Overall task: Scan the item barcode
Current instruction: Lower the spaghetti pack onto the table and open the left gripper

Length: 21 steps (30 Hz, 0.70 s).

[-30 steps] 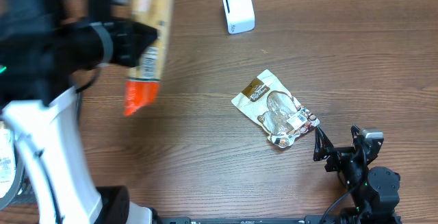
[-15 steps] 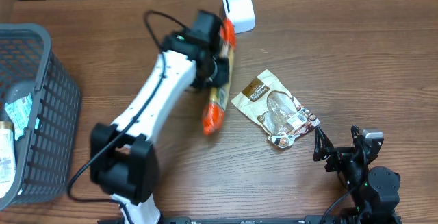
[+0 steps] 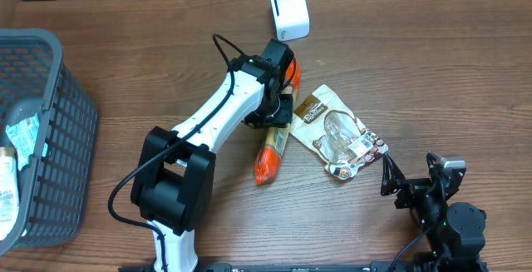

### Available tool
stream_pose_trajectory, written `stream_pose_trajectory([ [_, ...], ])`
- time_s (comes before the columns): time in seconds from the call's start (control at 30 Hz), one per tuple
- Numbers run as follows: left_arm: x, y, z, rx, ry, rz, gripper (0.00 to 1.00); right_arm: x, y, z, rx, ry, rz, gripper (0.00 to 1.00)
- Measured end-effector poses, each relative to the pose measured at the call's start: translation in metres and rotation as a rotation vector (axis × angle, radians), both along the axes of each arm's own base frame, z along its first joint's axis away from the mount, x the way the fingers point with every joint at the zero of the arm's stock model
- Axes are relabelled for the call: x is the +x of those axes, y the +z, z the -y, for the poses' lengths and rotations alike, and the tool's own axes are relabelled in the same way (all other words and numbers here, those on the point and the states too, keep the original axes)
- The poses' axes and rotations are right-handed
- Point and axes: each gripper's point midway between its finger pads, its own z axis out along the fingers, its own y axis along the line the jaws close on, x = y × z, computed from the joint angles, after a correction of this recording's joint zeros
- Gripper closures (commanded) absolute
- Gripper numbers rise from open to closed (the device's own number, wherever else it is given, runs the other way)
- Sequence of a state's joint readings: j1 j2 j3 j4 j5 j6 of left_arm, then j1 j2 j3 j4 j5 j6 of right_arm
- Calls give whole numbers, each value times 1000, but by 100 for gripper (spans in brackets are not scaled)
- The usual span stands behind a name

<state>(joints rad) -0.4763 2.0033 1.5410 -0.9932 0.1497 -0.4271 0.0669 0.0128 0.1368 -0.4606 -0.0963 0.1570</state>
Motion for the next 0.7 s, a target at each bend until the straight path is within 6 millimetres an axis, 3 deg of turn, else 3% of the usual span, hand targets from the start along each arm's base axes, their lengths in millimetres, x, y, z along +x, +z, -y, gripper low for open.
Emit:
stream_pose_trajectory([
  [0.1,0,0,0,-1,3,-1,38,0,0,0,0,0,0,0],
  [0.23,-4,3,0,-3,-8,-19,34,0,0,0,0,0,0,0],
  [0.3,-4,12,1,-3,-16,-25,34,0,0,0,0,0,0,0],
  [0.37,5,33,5,-18,-30,1,33,0,0,0,0,0,0,0],
  [0.5,30,95,10,-56,-59,111,32,0,0,0,0,0,0,0],
  [0.53,39,118,10,-69,-64,164,20,0,0,0,0,0,0,0],
  [0.57,55,166,5,-82,-59,286,12,0,0,0,0,0,0,0],
  [0.63,53,200,-12,-60,-53,340,0,0,0,0,0,0,0,0],
  [0.7,58,244,-34,-55,-18,448,1,0,0,0,0,0,0,0],
])
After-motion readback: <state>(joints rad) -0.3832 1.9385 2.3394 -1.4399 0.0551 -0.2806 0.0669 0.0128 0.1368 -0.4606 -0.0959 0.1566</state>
